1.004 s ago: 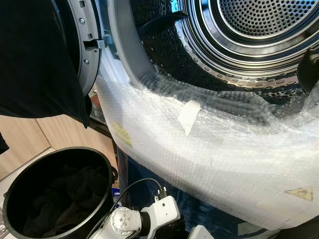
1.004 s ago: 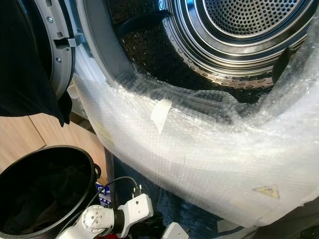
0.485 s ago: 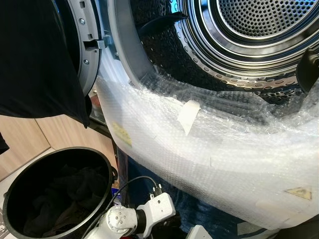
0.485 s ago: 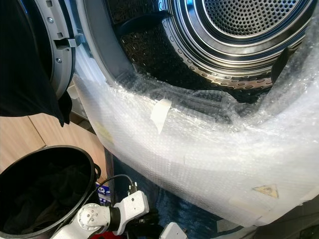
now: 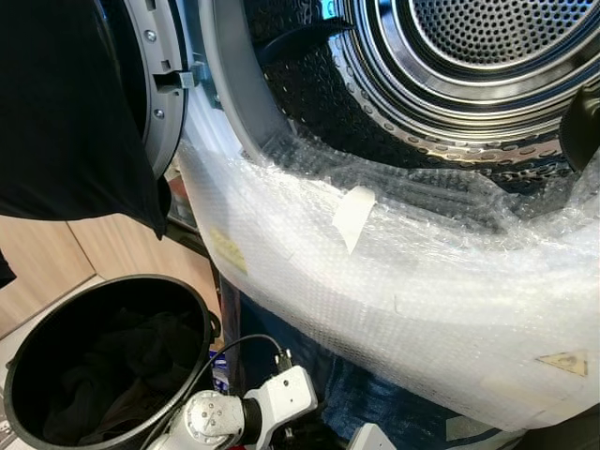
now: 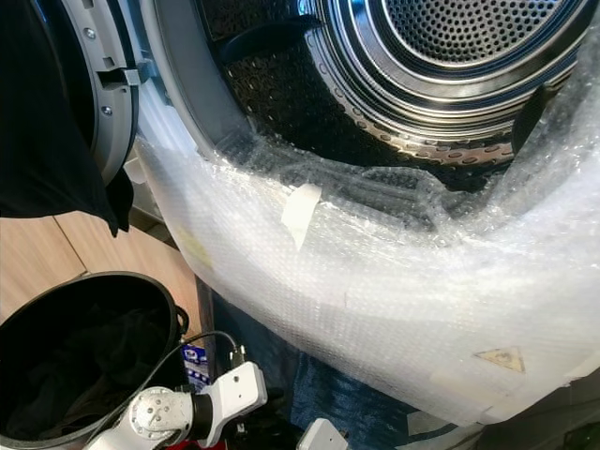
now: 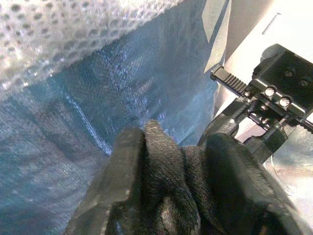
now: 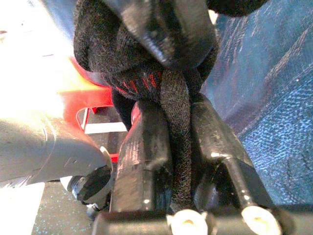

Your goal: Clothes washing

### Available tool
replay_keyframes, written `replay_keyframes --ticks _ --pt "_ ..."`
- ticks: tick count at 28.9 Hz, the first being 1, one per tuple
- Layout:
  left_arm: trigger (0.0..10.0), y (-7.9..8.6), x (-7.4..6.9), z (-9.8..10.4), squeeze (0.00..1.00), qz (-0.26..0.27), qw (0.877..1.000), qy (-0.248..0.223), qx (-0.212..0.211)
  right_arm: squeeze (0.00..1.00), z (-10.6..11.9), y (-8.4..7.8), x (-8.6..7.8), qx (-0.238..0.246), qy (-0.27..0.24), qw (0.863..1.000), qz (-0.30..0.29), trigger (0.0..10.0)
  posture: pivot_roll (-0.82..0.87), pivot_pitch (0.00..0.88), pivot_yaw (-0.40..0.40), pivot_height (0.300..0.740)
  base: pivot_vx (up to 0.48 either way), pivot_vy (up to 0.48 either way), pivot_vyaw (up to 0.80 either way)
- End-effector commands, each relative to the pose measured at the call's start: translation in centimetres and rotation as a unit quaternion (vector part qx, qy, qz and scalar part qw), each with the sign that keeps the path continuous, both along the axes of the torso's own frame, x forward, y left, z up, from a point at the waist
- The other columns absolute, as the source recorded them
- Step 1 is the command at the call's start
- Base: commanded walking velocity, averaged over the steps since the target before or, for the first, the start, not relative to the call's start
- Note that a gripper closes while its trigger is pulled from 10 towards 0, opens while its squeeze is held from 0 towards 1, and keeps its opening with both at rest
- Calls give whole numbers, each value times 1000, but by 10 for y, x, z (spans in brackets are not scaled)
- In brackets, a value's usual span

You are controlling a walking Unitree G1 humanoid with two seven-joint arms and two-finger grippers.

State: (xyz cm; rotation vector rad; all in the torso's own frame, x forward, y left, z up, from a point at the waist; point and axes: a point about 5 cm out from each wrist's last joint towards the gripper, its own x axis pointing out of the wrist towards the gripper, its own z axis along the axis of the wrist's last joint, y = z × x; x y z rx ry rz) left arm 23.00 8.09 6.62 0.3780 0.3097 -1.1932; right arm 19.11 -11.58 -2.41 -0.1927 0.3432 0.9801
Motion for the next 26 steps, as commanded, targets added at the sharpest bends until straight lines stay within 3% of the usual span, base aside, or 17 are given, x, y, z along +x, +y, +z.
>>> replay_keyframes --ticks 1,15,24,26 --pt "10000 2 -2 1 1000 -2 1000 6 2 0 5 1 5 7 -8 1000 0 0 66 104 -17 740 0 0 0" --pt "10000 17 -6 10 1000 5 1000 9 9 0 4 1 2 6 -3 1000 8 0 76 111 -18 740 0 0 0" --pt "10000 36 -11 19 1000 37 999 4 22 0 4 2 2 9 0 1000 12 0 91 119 -16 740 0 0 0" --pt "10000 48 -14 24 1000 56 998 2 34 0 4 3 1 10 0 1000 13 0 91 120 -14 740 0 0 0"
